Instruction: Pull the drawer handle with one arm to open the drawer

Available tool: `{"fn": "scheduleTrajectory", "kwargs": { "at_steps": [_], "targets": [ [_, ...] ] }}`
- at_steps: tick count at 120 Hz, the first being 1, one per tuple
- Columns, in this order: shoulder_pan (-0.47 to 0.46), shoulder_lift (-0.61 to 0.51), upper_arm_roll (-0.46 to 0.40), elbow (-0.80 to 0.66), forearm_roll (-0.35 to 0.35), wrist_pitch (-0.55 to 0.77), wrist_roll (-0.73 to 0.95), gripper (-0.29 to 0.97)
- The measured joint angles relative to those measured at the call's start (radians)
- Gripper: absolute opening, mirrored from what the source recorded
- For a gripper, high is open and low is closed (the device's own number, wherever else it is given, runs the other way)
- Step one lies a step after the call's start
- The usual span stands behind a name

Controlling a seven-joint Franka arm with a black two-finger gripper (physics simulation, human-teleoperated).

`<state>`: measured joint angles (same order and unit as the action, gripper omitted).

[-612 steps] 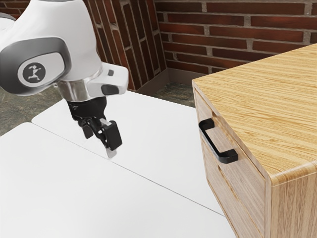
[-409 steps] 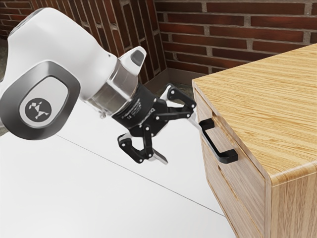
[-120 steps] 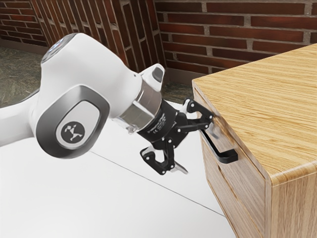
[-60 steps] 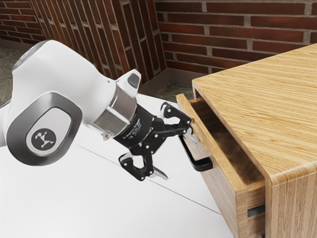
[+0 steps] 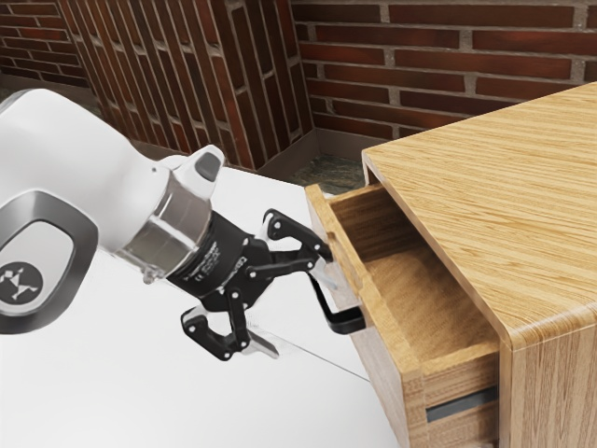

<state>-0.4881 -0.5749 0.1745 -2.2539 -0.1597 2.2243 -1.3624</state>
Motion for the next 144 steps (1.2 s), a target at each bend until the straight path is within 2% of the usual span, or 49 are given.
{"fn": "scheduleTrajectory", "kwargs": {
  "at_steps": [63,144],
  "targets": [
    [0.08,-0.161,-0.026,-0.112,0.001,-0.109,0.004,0.68],
    [0.121,-0.313,-0.015,-0.179,0.006,-0.222,0.005,0.68]
  ]
}}
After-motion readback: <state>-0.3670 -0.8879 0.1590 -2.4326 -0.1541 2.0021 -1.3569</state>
